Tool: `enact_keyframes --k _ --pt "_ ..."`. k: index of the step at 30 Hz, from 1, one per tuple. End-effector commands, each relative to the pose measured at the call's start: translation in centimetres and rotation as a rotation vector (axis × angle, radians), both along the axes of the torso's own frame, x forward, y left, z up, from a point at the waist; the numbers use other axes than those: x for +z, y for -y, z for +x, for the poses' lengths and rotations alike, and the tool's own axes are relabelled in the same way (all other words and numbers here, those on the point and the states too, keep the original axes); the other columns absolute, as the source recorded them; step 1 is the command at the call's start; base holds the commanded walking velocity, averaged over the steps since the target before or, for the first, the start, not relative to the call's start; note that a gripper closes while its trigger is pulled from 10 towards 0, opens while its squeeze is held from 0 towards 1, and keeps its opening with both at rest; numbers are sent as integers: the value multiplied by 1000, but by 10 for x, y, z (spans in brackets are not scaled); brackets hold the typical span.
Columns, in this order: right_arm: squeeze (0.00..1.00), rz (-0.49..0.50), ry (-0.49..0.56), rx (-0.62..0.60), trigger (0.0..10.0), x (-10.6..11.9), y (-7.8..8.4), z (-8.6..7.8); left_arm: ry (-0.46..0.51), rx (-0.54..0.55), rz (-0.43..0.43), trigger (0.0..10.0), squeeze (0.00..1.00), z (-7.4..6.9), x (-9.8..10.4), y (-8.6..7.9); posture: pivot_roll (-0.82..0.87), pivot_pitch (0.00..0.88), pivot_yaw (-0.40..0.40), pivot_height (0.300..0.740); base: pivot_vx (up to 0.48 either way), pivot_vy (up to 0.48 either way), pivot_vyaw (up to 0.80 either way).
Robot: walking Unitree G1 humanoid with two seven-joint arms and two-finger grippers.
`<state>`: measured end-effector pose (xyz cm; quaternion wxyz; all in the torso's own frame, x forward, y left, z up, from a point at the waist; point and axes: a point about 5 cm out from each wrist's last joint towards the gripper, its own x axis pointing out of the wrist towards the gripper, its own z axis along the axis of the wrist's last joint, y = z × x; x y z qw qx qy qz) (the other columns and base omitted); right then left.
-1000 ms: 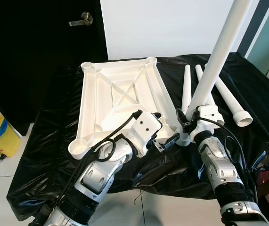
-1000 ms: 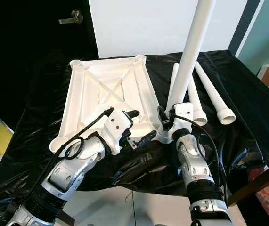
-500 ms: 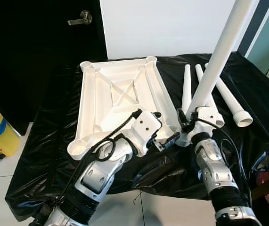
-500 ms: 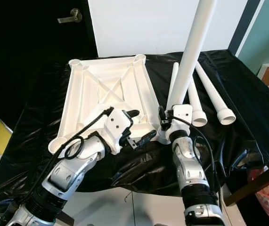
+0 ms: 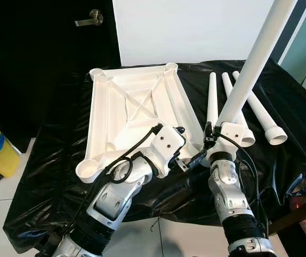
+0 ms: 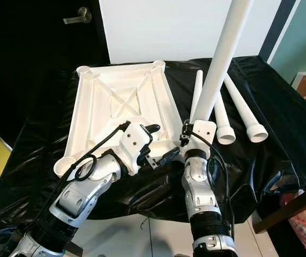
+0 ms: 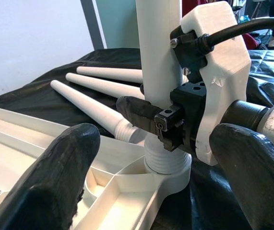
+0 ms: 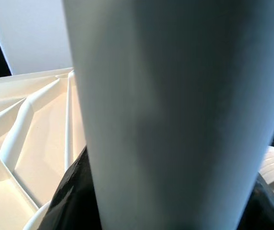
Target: Building children table
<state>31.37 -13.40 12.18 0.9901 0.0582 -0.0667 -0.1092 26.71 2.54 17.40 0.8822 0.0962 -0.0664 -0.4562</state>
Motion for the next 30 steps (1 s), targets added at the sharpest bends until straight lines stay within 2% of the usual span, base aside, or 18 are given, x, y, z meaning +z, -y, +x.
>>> enact_keyframes --k 1,6,7,8,9,12,15,17,21,23,30 --pt "996 56 -89 -14 10000 -19 -3 -4 1 -40 16 10000 0 -1 0 1 -41 0 -6 740 0 0 0" --pt "1000 40 -47 -17 10000 -14 3 -3 1 -42 11 10000 0 -1 1 2 -42 0 -2 740 0 0 0" --pt "667 45 -41 -4 10000 -14 3 -3 1 -43 11 10000 0 -1 1 2 -43 0 -1 740 0 0 0" --pt "667 45 -41 -4 10000 -14 3 -3 1 -43 11 10000 0 -1 1 2 -43 0 -1 740 0 0 0" --pt "0 44 -35 7 10000 -13 4 -4 1 -44 11 10000 0 -1 1 2 -44 0 0 740 0 0 0" --pt "0 43 -21 50 10000 -13 6 -5 -1 -46 11 10000 0 -1 0 2 -45 0 2 740 0 0 0" --pt "0 1 6 113 10000 -12 9 -6 -2 -49 11 10000 0 -1 0 2 -48 0 6 740 0 0 0" --pt "0 -54 38 204 10000 -8 12 -6 -1 -53 10 10000 0 -1 1 3 -52 0 7 740 0 0 0" --pt "0 -87 74 285 10000 -5 16 -6 1 -55 10 10000 0 -1 1 3 -53 0 5 740 0 0 0" --pt "0 -133 85 376 10000 -4 22 -7 2 -56 9 10000 0 -1 1 4 -53 0 3 740 0 0 0" --pt "0 -176 73 449 10000 -6 25 -7 1 -56 9 10000 0 -2 1 5 -52 0 1 740 0 0 0"
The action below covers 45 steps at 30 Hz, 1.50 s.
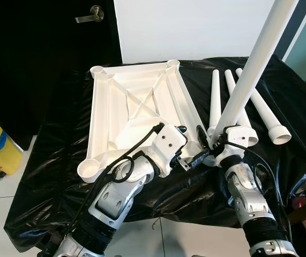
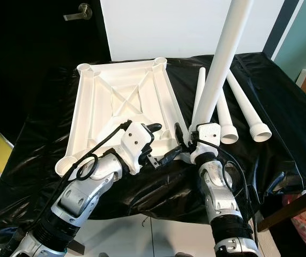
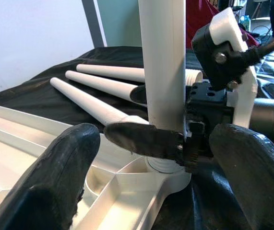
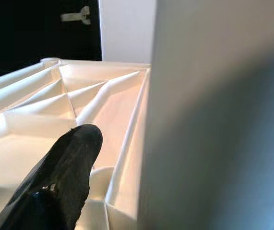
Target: Building children table
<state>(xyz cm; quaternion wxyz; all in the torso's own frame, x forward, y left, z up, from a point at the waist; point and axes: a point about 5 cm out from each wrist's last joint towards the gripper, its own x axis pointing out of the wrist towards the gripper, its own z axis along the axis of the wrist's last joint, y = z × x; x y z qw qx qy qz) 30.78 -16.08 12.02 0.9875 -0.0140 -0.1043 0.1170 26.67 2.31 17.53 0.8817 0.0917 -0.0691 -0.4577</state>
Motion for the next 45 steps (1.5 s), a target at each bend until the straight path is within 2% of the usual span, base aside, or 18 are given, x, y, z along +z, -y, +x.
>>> enact_keyframes --k 1,2,4,10,20,21,22,30,34,35,36,39,40,41,42,43,45 --pt "0 -23 -24 39 10000 -7 1 -1 0 -50 18 10000 0 -1 0 2 -51 0 0 740 0 0 0" --pt "0 -23 -24 39 10000 -7 1 -1 0 -50 18 10000 0 -1 0 2 -51 0 0 740 0 0 0" --pt "0 -64 -55 58 0 -11 10 1 0 -46 15 10000 0 -1 0 2 -49 0 -1 740 0 0 0" --pt "0 -59 -102 34 0 -19 22 2 -2 -40 8 10000 0 -1 1 1 -46 0 -1 740 0 0 0" --pt "0 -17 -134 28 0 -27 25 0 -7 -37 -3 10000 0 -1 2 -1 -45 0 3 740 0 0 0" --pt "0 -9 -139 29 3216 -28 25 0 -7 -38 -3 10000 0 -1 2 -1 -46 0 6 740 0 0 0" --pt "0 -1 -145 27 10000 -28 24 0 -7 -39 -3 10000 0 -1 2 -1 -46 0 6 740 0 0 0" --pt "0 45 -164 4 10000 -31 24 0 -8 -40 -5 10000 0 -1 3 -1 -46 0 4 740 0 0 0" --pt "0 94 -173 -50 10000 -32 18 -1 -10 -38 -8 10000 0 -2 3 0 -43 0 -3 740 0 0 0" --pt "0 110 -184 -154 10000 -34 9 -4 -13 -34 -11 10000 0 -2 3 0 -42 0 -7 740 0 0 0" --pt "0 110 -184 -154 10000 -34 9 -4 -13 -34 -11 10000 0 -2 3 0 -42 0 -7 740 0 0 0" --pt "0 126 -194 -284 10000 -36 5 -8 -14 -29 -13 10000 0 -2 3 -1 -41 0 -10 740 0 0 0" --pt "0 126 -194 -284 10000 -36 5 -8 -14 -29 -13 10000 0 -2 3 -1 -41 0 -10 740 0 0 0" --pt "0 136 -199 -357 10000 -37 5 -10 -14 -27 -14 10000 0 -2 3 -1 -41 0 -10 740 0 0 0" --pt "0 136 -199 -357 10000 -37 5 -10 -14 -27 -14 10000 0 -2 3 -1 -41 0 -10 740 0 0 0" --pt "0 162 -210 -423 10000 -39 4 -12 -13 -24 -13 10000 0 -1 3 -1 -41 0 -10 740 0 0 0" --pt "0 183 -216 -454 10000 -40 0 -15 -12 -20 -9 10000 0 -1 3 -1 -35 0 -15 740 0 0 0"
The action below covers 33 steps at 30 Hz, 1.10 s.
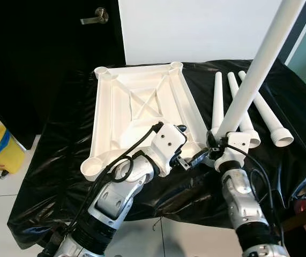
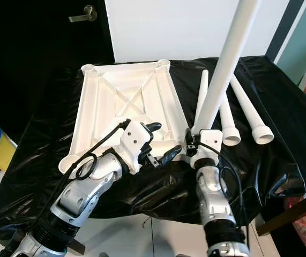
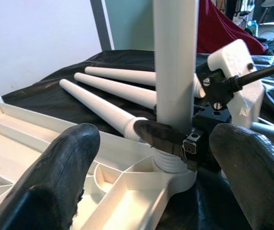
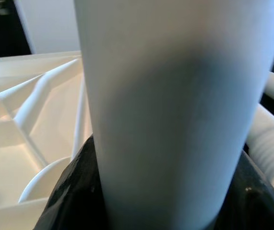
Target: Building children table
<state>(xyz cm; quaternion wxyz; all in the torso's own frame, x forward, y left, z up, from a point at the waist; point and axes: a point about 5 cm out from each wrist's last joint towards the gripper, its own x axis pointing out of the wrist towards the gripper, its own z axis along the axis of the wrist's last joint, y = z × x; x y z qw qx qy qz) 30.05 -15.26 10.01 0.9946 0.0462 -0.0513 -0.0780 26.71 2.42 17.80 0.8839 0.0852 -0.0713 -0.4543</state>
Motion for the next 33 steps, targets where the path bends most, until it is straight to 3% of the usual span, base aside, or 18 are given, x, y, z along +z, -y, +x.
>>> enact_keyframes --k 1,13,14,16,17,24,32,33 --pt "0 61 -93 -49 10000 -19 3 -8 -10 -22 5 10000 0 -1 0 0 -38 0 -11 740 0 0 0" --pt "0 25 -77 -54 10000 -14 2 -8 -10 -24 1 10000 0 -1 1 0 -36 0 -11 740 0 0 0" --pt "776 22 -68 -48 10000 -13 1 -8 -10 -24 -1 10000 0 -1 1 0 -35 0 -11 740 0 0 0" --pt "776 22 -68 -48 10000 -13 1 -8 -10 -24 -1 10000 0 -1 1 0 -35 0 -11 740 0 0 0" --pt "1000 19 -55 -35 10000 -11 -2 -9 -11 -24 -3 10000 0 -1 1 0 -35 0 -11 740 0 0 0" --pt "1000 3 29 77 10000 -1 -8 -12 -14 -29 -14 10000 0 -2 2 1 -37 0 -8 740 0 0 0" --pt "1000 -45 41 216 10000 -2 5 -16 -18 -44 -15 10000 0 -3 2 2 -48 0 4 740 0 0 0" --pt "0 -60 39 242 10000 -3 9 -16 -18 -47 -13 10000 0 -3 2 2 -51 0 7 740 0 0 0"
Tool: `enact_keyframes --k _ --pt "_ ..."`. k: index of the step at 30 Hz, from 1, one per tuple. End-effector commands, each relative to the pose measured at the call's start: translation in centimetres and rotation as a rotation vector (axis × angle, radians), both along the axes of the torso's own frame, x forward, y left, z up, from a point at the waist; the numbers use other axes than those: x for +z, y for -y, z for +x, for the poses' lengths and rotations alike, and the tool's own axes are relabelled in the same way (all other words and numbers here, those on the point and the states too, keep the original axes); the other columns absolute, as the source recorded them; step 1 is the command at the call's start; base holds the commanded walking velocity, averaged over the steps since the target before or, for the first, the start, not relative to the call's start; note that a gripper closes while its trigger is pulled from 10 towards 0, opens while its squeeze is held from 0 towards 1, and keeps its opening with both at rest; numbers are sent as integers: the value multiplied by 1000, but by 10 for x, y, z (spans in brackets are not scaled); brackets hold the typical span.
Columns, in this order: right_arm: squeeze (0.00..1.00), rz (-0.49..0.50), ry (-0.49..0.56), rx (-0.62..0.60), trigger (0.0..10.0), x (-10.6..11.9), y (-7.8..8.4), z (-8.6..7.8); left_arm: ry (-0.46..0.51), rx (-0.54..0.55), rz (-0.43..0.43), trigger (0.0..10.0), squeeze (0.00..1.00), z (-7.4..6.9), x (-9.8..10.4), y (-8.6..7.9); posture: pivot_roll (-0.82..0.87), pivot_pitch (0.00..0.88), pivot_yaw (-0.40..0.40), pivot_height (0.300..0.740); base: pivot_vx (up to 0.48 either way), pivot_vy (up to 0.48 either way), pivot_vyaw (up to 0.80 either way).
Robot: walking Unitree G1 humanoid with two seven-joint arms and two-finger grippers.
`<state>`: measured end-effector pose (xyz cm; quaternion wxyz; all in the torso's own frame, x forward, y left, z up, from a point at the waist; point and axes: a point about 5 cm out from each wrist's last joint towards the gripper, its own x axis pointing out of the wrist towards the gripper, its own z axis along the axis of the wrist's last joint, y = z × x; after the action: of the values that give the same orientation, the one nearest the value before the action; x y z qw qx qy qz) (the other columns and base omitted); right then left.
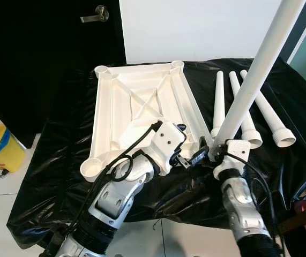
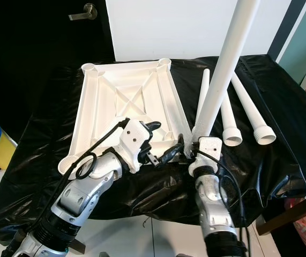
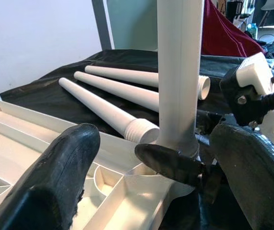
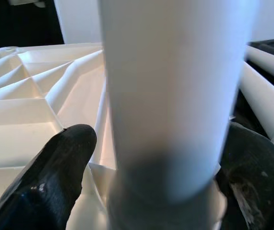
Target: Building children table
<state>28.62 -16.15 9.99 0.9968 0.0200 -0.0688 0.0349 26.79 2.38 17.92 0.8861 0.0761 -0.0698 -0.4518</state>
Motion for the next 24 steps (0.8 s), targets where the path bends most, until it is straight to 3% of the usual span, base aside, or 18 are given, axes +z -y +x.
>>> enact_keyframes --k 1,8,15,16,18,19,24 --pt "0 6 -3 21 10000 -2 0 -2 -7 -53 2 10000 0 -4 1 1 -51 0 7 740 0 0 0" --pt "0 -105 -5 146 10000 2 15 10 -6 -66 4 10000 0 -4 0 3 -61 0 12 740 0 0 0" --pt "0 -182 3 244 10000 11 16 28 -5 -78 5 10000 0 -4 0 7 -63 0 8 740 0 0 0" --pt "0 -187 -5 246 2471 10 17 29 -3 -74 6 10000 0 -3 1 6 -61 0 6 740 0 0 0" --pt "0 -193 -18 244 2471 9 18 29 -2 -70 5 10000 0 -3 1 6 -59 0 5 740 0 0 0" --pt "0 -193 -32 250 0 6 19 29 0 -66 6 10000 0 -2 1 5 -56 0 3 740 0 0 0" --pt "0 -187 -68 264 0 -3 22 27 0 -61 6 10000 0 -3 1 3 -56 0 4 740 0 0 0"
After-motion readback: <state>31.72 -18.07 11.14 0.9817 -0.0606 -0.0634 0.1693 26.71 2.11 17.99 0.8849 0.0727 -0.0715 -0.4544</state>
